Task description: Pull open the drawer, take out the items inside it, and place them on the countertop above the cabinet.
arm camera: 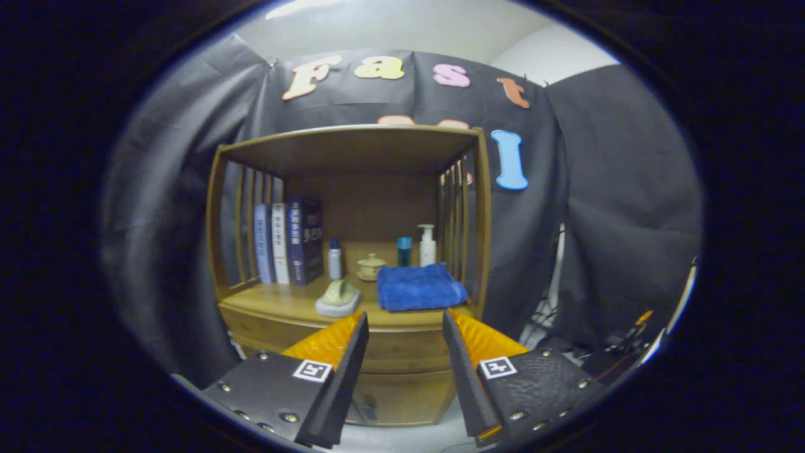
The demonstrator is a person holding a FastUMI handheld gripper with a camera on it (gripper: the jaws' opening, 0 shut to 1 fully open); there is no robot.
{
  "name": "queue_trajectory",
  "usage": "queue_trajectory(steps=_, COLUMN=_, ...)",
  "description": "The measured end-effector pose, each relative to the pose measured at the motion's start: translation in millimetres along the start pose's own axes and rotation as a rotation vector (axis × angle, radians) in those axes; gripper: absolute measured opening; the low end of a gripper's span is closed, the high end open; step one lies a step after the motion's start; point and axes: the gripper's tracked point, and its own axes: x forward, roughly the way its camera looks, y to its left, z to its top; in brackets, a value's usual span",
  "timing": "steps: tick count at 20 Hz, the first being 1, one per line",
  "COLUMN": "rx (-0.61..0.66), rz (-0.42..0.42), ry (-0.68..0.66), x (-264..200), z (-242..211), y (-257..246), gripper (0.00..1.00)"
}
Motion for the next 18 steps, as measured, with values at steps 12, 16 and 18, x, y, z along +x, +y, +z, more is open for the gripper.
queue_trajectory(steps=12, rx=0.039, rz=0.013, ry=0.121, x=13.6, z=-55.2, y=-83.3, gripper=0.64)
queue_trajectory(steps=16, rx=0.035, rz=0.009, ry=0.123, x=19.5, z=-60.6, y=-94.7, gripper=0.64)
queue_trajectory(steps=18, rx=0.034, rz=0.002, ry=0.127, x=21.4, z=-63.1, y=-101.0, gripper=0.64)
